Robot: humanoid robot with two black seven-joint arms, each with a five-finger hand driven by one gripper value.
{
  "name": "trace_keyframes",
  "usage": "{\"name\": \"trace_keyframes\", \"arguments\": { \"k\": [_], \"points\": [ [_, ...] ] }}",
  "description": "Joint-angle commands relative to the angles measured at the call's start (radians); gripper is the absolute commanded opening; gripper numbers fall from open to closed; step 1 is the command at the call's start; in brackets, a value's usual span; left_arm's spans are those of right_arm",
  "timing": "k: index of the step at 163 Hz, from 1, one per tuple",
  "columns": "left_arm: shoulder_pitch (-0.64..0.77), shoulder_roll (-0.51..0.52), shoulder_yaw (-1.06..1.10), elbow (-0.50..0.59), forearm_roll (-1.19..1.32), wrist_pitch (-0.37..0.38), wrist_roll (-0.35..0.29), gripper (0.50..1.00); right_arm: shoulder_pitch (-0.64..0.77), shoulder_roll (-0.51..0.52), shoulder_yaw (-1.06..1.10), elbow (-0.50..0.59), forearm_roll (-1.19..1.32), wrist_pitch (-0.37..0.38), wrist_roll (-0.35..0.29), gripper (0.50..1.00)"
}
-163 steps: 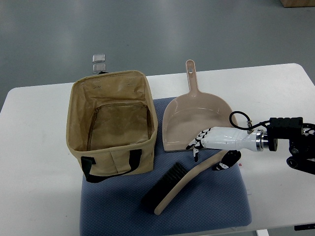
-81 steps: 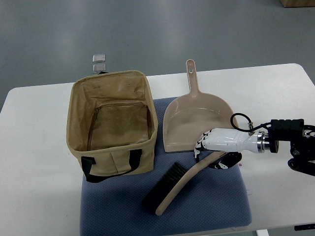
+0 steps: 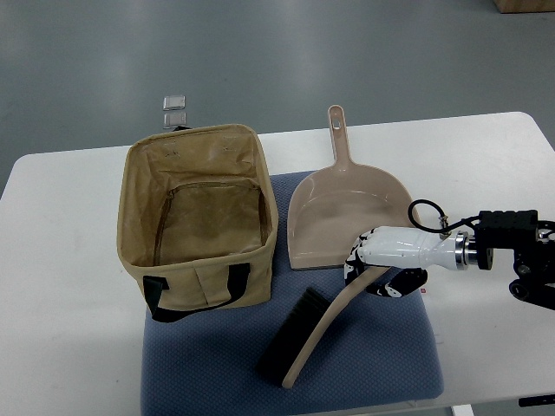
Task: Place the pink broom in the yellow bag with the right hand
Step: 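Close the right hand fingers around the curved beige brush handle, then lift the brush with the right hand up over the dustpan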
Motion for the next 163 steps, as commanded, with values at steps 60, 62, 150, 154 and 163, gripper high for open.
{"name": "trace_keyframes", "arguments": {
  "k": [60,62,150,154,163],
  "points": [
    [0.000,0.000,0.000,0.000,0.000,0.000,0.000,1.000,-0.001,0.002,0.021,0.000,0.003,0.000,0.018,0.509],
    [0.000,0.000,0.000,0.000,0.000,0.000,0.000,1.000,-0.001,0.002,0.021,0.000,0.005,0.000,0.018,0.509],
    [0.000,0.000,0.000,0.000,0.000,0.000,0.000,1.000,-0.003,-0.017,0.104,0.000,0.029,-0.017,0.044,0.500],
    [0.000,0.000,0.000,0.000,0.000,0.000,0.000,1.000,-0.003,-0.024,0.107,0.000,0.032,-0.017,0.047,0.500],
    [0.000,0.000,0.000,0.001,0.000,0.002,0.000,1.000,0.000,-0.038,0.108,0.000,0.041,-0.017,0.049,0.500]
  ]
}}
